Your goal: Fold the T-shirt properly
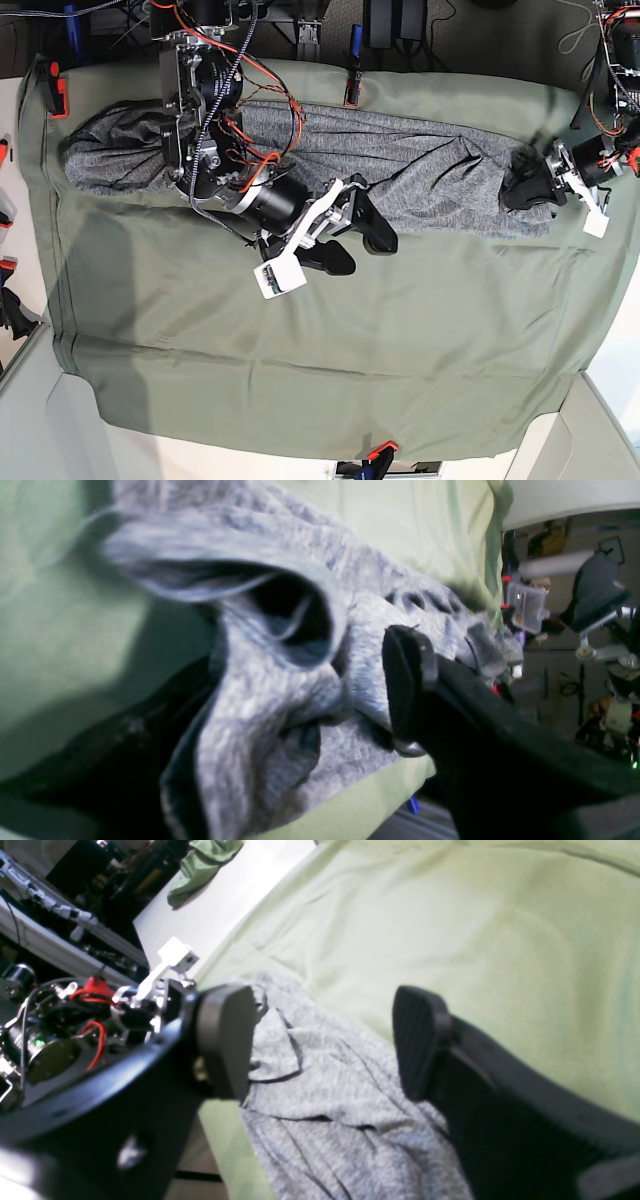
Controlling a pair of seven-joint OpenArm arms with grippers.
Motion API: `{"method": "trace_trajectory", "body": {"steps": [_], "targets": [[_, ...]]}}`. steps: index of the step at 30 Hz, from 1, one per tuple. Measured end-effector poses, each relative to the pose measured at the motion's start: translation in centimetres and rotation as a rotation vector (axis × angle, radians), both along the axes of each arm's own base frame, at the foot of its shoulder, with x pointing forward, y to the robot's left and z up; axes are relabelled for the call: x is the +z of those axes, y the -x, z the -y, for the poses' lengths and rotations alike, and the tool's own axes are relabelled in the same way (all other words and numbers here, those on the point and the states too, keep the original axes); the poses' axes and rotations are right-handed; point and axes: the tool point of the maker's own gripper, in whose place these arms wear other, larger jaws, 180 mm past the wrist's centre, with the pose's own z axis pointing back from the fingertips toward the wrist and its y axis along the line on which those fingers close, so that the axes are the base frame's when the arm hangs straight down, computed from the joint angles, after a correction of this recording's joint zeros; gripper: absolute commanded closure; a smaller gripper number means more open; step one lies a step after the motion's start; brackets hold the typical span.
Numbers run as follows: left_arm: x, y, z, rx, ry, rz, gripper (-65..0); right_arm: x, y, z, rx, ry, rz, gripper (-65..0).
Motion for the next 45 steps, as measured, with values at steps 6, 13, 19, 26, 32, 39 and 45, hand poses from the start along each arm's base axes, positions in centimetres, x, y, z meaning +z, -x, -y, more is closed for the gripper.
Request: {"method": "trace_trajectory", "body": {"steps": [6,13,19,26,32,39,45], "targets": [[-0.3,0.5,3.6,-0.124,0.006,-0.011,-40.6,-0.6,-0.2,0.3,-0.011,0.047,0.011,-42.4],[-0.1,-0.2,4.5,-0.149,-0.035,0.032,-20.6,-0.7,-0.2,0.4,-0.012,0.053,0.012,-42.4],[-1.0,-1.1,3.1,-0.118,-0.159,0.068,0.0,-0.7,-0.3,0.5,-0.017,0.061,0.018,-42.4],[-0.5,-3.5,-1.2,-0.043,-0.391,0.205,0.0,-0.7,-0.3,0.5,-0.017,0.062,0.018,-42.4],[1.9,-5.6,-6.1,0.053,-0.539,0.26,0.0,-0.6,-0.4,0.5,-0.018,0.063,0.024,-42.4],[3.1,-6.7,-9.1,0.023,-0.758,0.325,0.0,-0.3,-0.5,0.5,-0.024,0.056,0.034,-42.4],[6.1,-5.5,-4.6,-0.11,-0.819,0.455,0.0,-0.3,-0.6,0.7,-0.028,0.071,0.042,-42.4]]}}
